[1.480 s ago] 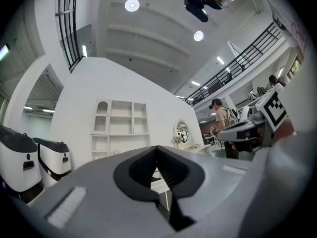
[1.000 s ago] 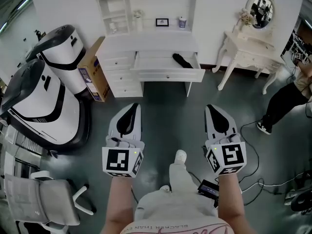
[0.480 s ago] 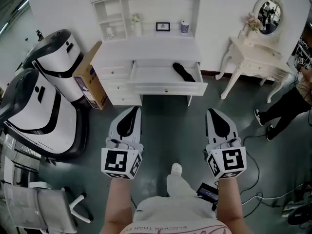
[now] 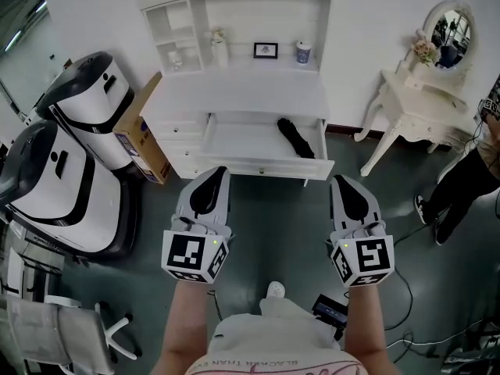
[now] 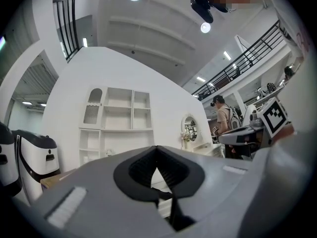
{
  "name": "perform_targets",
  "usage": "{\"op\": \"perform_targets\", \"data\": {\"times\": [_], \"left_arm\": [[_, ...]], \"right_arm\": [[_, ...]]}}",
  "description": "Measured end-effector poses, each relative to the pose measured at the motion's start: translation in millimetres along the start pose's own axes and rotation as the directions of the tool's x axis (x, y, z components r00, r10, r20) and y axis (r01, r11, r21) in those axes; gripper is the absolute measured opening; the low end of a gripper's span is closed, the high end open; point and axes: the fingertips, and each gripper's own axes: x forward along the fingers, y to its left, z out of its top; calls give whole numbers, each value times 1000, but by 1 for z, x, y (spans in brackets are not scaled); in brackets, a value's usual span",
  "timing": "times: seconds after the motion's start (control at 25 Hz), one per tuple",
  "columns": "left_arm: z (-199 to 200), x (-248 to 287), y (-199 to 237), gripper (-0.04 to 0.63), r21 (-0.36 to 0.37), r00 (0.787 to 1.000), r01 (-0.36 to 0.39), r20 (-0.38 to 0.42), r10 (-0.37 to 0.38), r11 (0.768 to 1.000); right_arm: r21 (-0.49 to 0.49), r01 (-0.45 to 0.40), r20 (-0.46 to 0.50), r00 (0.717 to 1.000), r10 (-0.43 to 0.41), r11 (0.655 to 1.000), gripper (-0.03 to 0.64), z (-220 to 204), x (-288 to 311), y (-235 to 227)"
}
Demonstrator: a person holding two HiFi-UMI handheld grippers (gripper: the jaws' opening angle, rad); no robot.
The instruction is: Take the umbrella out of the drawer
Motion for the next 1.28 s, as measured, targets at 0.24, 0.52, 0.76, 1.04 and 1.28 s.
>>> {"op": "perform_targets", "data": {"times": [0.24, 0.52, 0.76, 1.04, 1.28], "left_arm": [[-3, 47, -3, 8, -3, 1000, -18, 4, 18, 1000], [-17, 80, 3, 8, -14, 1000, -24, -8, 24, 1000], [-26, 109, 16, 8, -22, 1000, -24, -6, 24, 999], [-37, 160, 41, 9, -29, 1000, 0, -4, 0, 1000], [-52, 219, 71, 8, -41, 1000, 15, -7, -15, 999]], "right_arm": [[4, -8, 12, 1000, 8, 1000, 8, -3, 33, -38], [-13, -21, -7, 1000, 21, 1000, 9, -15, 63, -56], [-20, -12, -16, 1000, 12, 1000, 9, -23, 89, -70], [-33, 0, -22, 1000, -1, 999, 9, -28, 135, -87], [-33, -1, -49, 999, -1, 999, 9, -39, 193, -111]]}}
